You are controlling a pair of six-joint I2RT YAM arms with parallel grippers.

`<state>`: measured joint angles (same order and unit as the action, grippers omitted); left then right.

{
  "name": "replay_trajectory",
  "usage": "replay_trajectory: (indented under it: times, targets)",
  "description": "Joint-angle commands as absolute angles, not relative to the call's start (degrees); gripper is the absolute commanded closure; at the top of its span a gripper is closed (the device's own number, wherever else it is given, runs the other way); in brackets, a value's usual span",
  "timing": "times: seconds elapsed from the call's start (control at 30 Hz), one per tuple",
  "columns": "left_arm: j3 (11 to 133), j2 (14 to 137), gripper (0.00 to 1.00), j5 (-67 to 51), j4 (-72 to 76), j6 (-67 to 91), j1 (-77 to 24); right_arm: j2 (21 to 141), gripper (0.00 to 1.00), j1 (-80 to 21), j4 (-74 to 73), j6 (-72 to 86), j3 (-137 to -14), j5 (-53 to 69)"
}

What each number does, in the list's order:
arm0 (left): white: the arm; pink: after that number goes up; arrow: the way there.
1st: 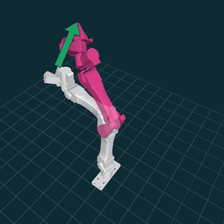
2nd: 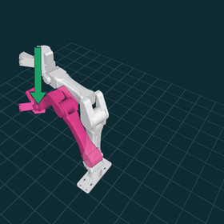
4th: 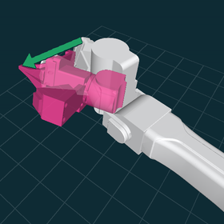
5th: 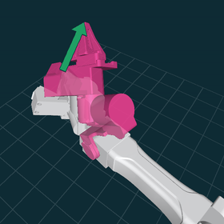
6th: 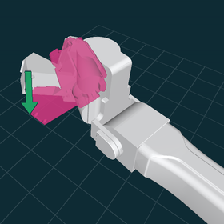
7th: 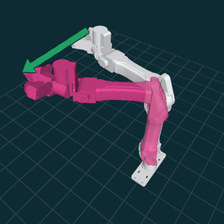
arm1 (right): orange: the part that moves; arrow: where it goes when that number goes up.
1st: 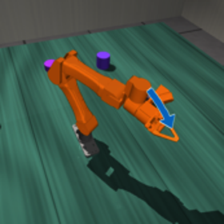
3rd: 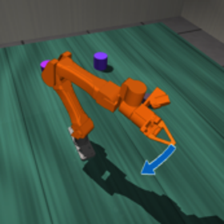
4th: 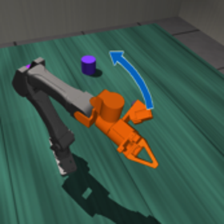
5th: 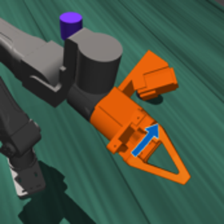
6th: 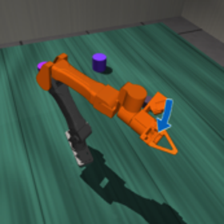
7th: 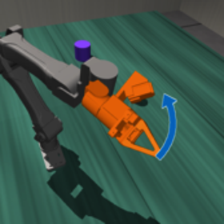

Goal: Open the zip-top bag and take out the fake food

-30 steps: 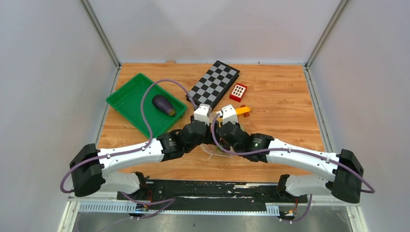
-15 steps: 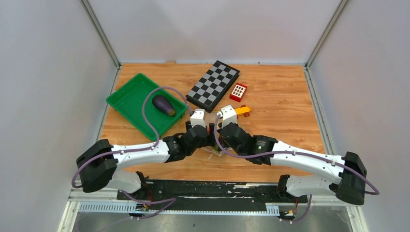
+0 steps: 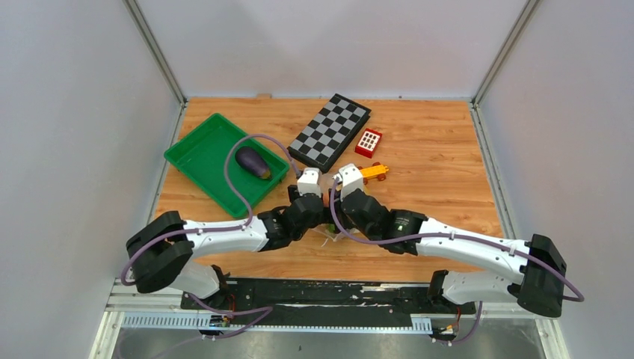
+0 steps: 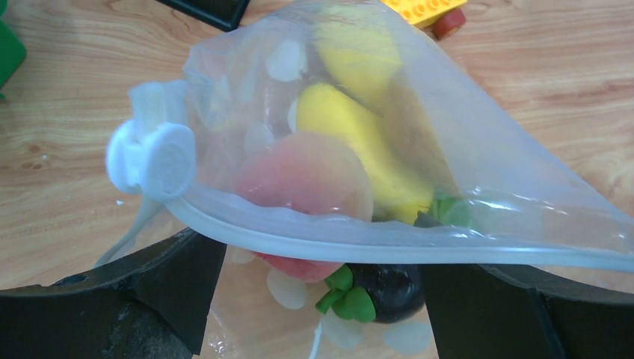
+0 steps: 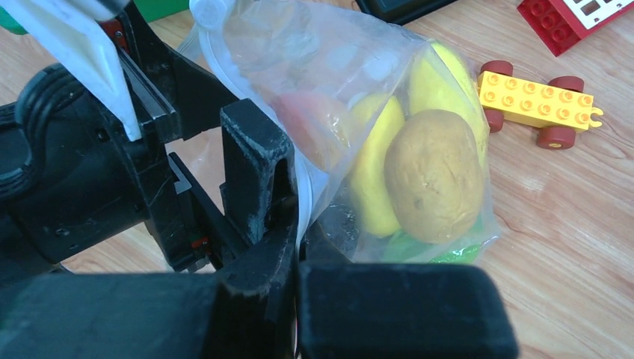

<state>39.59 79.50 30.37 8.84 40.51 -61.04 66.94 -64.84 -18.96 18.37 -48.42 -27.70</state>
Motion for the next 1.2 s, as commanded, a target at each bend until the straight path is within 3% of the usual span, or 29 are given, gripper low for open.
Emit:
replay_trajectory:
  times: [0.0, 0.37, 0.63, 0.83, 1.17]
  targets:
    - [40.1, 82.6, 0.00, 36.0, 18.3, 38.9, -60.8, 68.1, 1.00, -65.0, -13.5, 17.9, -48.1, -23.1]
    - [36.3, 94.0, 0.02, 39.6, 38.7, 39.1, -60.7, 70.7, 1.00, -65.0, -11.8, 18.3, -47.4, -20.5]
    - [32.2, 95.2, 0.32, 36.6, 48.7, 36.9, -60.8, 70.8, 1.00, -64.9, -12.4, 18.4, -46.6, -23.9]
    - [30.7, 88.2, 0.54, 33.4, 44.1, 33.9, -60.9, 70.7, 1.00, -64.9, -14.9, 18.5, -47.0, -30.7]
    - [35.8, 74.9, 0.59, 29.2, 17.1, 34.9, -61.0, 71.1, 1.00, -64.9, -22.3, 20.9, -49.3, -42.6]
